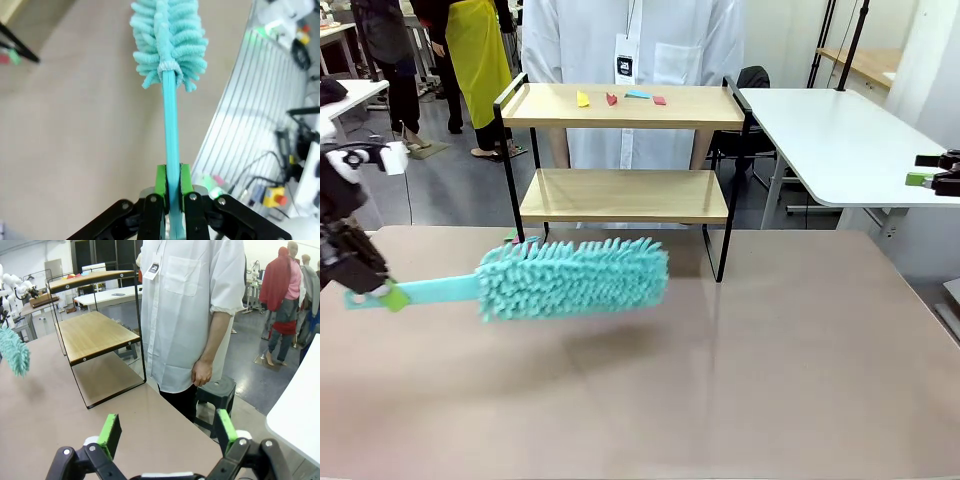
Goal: Clean the shelf.
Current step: Clean the specific section of the Shelf indicated by the human with the Duster.
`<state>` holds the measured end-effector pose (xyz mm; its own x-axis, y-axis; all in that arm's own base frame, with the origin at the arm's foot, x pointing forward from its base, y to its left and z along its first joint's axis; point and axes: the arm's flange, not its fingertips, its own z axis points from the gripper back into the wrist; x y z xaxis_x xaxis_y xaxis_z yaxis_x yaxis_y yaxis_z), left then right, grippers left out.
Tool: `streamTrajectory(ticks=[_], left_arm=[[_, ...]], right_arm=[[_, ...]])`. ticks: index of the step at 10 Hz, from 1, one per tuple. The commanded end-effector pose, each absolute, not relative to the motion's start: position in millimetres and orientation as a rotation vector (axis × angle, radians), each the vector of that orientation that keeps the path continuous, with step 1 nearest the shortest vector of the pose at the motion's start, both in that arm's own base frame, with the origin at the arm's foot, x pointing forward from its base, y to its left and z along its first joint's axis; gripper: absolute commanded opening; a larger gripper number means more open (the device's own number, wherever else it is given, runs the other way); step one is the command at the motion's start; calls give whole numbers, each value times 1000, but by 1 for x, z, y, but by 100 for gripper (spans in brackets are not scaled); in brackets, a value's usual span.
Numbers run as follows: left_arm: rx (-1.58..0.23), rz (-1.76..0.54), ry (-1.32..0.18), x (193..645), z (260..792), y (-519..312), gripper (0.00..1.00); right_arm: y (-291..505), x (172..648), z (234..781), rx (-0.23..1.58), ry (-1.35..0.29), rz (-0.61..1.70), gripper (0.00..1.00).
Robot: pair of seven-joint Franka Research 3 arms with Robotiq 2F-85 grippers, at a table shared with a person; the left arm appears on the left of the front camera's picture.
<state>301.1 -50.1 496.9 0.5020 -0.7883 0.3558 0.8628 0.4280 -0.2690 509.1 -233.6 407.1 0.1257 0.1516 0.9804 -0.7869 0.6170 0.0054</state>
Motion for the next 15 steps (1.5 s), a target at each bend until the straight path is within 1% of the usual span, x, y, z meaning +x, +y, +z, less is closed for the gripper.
streamTrajectory(ticks=[1, 4, 7, 9, 10, 15], left_arm=[[-304, -1083, -97, 298, 535, -34, 13], [-51, -1142, 123, 309, 593, -31, 13], [87, -1133, 274, 321, 618, -36, 13], [90, -1137, 236, 321, 627, -36, 13], [73, -1143, 247, 322, 615, -35, 13], [73, -1143, 247, 322, 615, -35, 13]], right_arm=[[-232, 509, 411, 613, -1257, 756, 100], [-232, 509, 411, 613, -1257, 756, 100], [-232, 509, 411, 613, -1257, 756, 100], [-232, 509, 411, 613, -1257, 756, 100], [-232, 509, 411, 613, -1257, 756, 100], [-232, 509, 411, 613, -1257, 756, 100]])
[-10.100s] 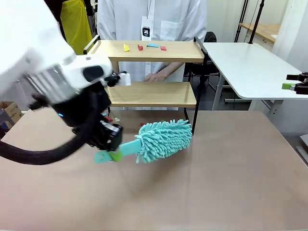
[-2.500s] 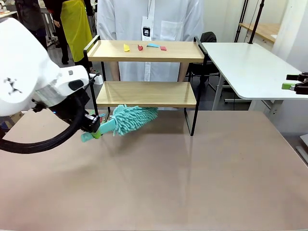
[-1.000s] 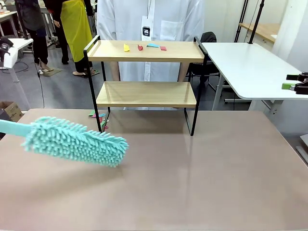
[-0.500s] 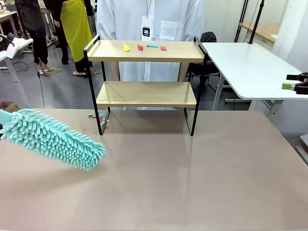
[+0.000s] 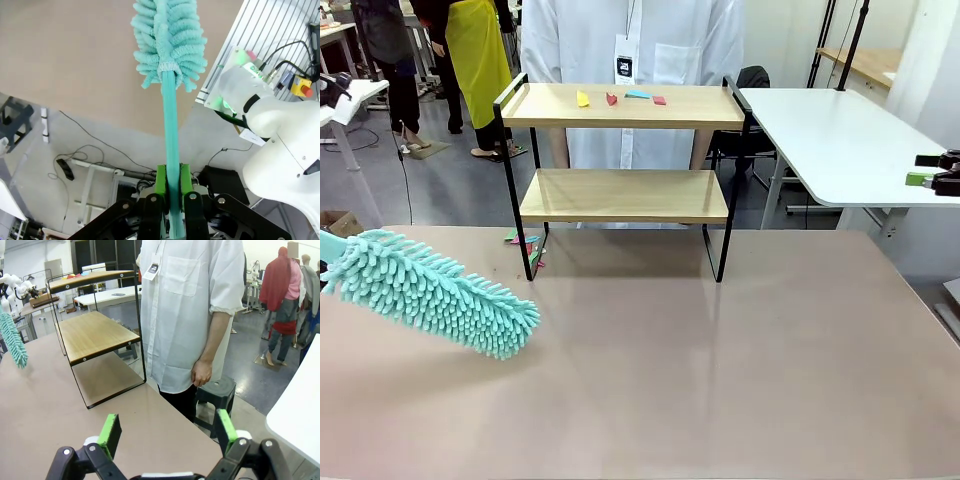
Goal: Clean the shelf.
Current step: Clean the specific section of the Shelf indicated by the human with the Duster.
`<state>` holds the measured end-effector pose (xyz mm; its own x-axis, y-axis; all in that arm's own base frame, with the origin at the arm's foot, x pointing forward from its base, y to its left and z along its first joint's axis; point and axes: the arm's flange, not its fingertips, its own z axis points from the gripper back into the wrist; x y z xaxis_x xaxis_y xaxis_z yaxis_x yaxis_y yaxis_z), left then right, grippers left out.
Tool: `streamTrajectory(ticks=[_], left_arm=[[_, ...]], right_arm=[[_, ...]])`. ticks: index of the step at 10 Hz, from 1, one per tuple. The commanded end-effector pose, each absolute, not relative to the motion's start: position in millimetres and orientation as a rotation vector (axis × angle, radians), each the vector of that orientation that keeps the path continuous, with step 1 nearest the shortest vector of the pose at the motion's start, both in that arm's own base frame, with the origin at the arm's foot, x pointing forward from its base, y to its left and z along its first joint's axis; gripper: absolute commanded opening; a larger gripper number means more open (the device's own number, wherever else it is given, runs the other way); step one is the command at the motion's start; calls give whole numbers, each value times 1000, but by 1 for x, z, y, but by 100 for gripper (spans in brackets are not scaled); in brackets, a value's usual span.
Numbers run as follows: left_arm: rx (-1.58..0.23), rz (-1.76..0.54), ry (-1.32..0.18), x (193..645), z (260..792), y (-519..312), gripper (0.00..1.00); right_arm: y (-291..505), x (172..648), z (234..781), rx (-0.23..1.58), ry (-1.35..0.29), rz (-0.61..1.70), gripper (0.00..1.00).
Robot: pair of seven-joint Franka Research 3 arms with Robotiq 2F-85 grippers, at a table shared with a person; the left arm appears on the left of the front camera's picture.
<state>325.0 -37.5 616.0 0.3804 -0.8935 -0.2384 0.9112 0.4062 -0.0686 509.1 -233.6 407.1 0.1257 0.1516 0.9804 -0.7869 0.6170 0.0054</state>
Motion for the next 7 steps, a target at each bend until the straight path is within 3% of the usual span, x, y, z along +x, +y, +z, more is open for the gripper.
streamTrajectory(ticks=[1, 7], left_arm=[[73, -1143, 247, 322, 615, -35, 13], [73, -1143, 247, 322, 615, -35, 13]], right_arm=[[-232, 509, 411, 613, -1257, 756, 100], [-232, 509, 411, 613, -1257, 756, 100]])
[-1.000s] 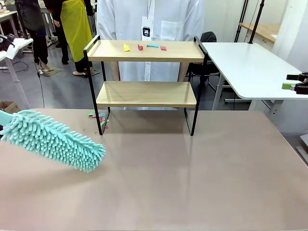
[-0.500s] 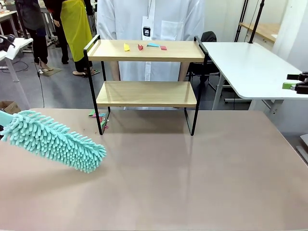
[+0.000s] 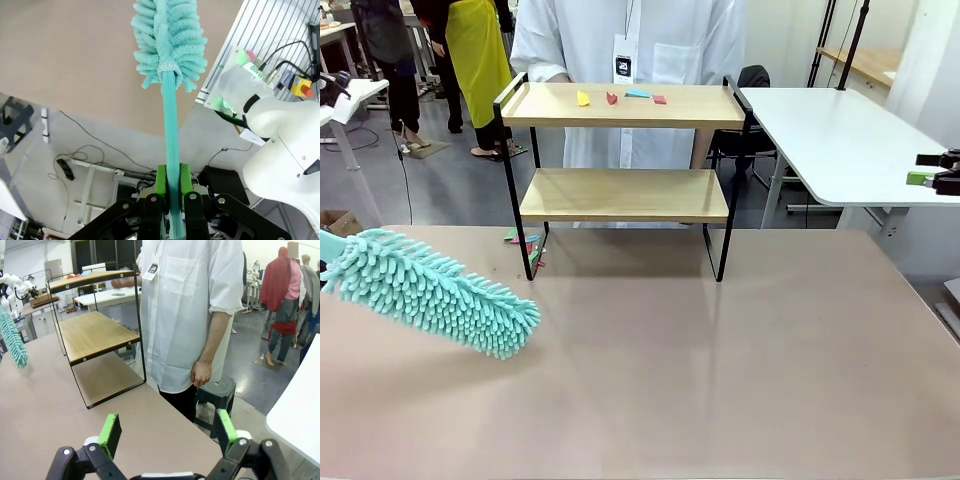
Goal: Clean the shelf.
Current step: Clean the specific section of the Shelf indicated by the human with the Duster.
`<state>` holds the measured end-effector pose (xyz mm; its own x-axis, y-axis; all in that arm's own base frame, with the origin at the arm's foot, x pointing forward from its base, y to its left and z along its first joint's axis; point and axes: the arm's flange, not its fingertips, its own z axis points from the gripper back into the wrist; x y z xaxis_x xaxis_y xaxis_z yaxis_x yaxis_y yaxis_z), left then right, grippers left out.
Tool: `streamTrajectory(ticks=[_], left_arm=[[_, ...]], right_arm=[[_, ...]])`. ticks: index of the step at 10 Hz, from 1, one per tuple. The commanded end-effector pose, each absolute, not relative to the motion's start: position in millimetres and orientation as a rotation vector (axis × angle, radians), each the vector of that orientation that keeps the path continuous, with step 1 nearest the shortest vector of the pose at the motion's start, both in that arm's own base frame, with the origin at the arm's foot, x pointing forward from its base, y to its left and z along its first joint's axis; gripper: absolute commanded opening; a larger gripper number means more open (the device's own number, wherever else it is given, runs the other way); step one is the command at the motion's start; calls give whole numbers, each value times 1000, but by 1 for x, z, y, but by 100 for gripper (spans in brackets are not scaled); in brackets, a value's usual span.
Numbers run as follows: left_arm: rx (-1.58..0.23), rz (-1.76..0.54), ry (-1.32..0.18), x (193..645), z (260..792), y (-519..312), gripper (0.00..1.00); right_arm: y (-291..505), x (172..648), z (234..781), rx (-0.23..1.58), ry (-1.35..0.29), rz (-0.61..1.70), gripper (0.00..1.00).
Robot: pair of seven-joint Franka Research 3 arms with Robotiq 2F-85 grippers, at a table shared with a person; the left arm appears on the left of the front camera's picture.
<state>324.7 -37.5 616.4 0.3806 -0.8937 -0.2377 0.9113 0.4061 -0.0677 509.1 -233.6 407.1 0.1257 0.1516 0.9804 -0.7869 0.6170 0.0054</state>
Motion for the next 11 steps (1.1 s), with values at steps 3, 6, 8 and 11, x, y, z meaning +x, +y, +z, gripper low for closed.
streamTrajectory(ticks=[3, 6, 8, 11], left_arm=[[73, -1143, 247, 322, 615, -35, 13], [73, -1143, 247, 322, 615, -35, 13], [73, -1143, 247, 322, 615, -35, 13], [73, -1143, 247, 322, 615, -35, 13]], right_arm=[[-232, 509, 411, 613, -1257, 756, 100], [-232, 509, 411, 613, -1257, 756, 100], [-232, 509, 411, 613, -1257, 756, 100], [-232, 509, 411, 613, -1257, 756, 100]])
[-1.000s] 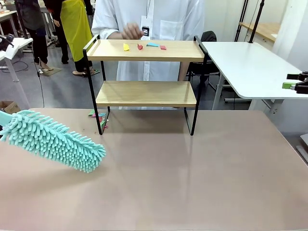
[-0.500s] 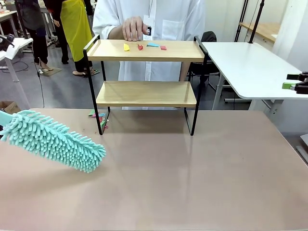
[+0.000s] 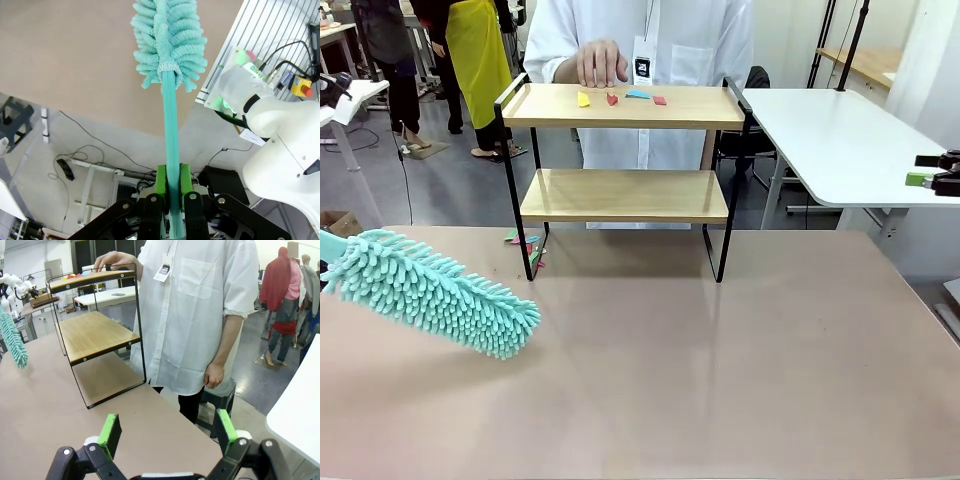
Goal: Clean the shelf.
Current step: Clean the specific section of the Shelf indicated by the human with the Duster.
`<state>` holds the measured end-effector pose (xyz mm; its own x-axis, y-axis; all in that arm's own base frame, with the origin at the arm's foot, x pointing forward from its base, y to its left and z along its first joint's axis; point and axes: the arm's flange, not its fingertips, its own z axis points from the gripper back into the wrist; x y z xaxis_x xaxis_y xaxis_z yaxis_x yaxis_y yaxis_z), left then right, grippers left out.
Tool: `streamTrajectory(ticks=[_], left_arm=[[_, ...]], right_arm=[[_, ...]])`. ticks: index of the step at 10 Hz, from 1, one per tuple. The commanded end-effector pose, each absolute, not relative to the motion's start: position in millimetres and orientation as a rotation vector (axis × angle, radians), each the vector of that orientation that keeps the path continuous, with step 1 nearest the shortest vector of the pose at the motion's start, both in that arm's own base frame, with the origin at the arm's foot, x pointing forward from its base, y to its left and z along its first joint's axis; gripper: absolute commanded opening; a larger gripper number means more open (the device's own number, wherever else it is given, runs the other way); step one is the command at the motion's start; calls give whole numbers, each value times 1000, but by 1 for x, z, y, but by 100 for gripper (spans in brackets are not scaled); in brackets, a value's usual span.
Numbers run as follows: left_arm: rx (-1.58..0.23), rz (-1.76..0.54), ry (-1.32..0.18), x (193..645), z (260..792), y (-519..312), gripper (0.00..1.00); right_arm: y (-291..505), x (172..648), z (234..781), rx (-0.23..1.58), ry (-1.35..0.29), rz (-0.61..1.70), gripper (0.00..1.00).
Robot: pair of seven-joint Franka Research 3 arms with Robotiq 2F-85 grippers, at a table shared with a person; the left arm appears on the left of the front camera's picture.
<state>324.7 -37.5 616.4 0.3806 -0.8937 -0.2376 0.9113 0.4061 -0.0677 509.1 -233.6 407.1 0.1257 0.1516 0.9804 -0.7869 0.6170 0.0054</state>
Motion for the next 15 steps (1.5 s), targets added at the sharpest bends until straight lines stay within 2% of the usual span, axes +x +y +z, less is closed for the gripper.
streamTrajectory(ticks=[1, 6, 7, 9, 12, 14, 15], left_arm=[[73, -1143, 247, 322, 615, -35, 13], [79, -1153, 252, 325, 616, -37, 13], [-59, -1166, 157, 310, 634, -17, 13], [-224, -1224, 71, 289, 660, -9, 13], [-428, -1289, -75, 269, 715, -51, 13], [-518, -1143, -164, 253, 759, -97, 13], [-467, -1022, -224, 246, 780, -129, 13]], right_arm=[[-232, 509, 411, 613, -1257, 756, 100], [-232, 509, 411, 613, -1257, 756, 100], [-232, 509, 411, 613, -1257, 756, 100], [-232, 509, 411, 613, -1257, 756, 100], [-232, 509, 411, 613, -1257, 756, 100], [-232, 509, 411, 613, -1257, 756, 100], [-232, 509, 411, 613, -1257, 756, 100]])
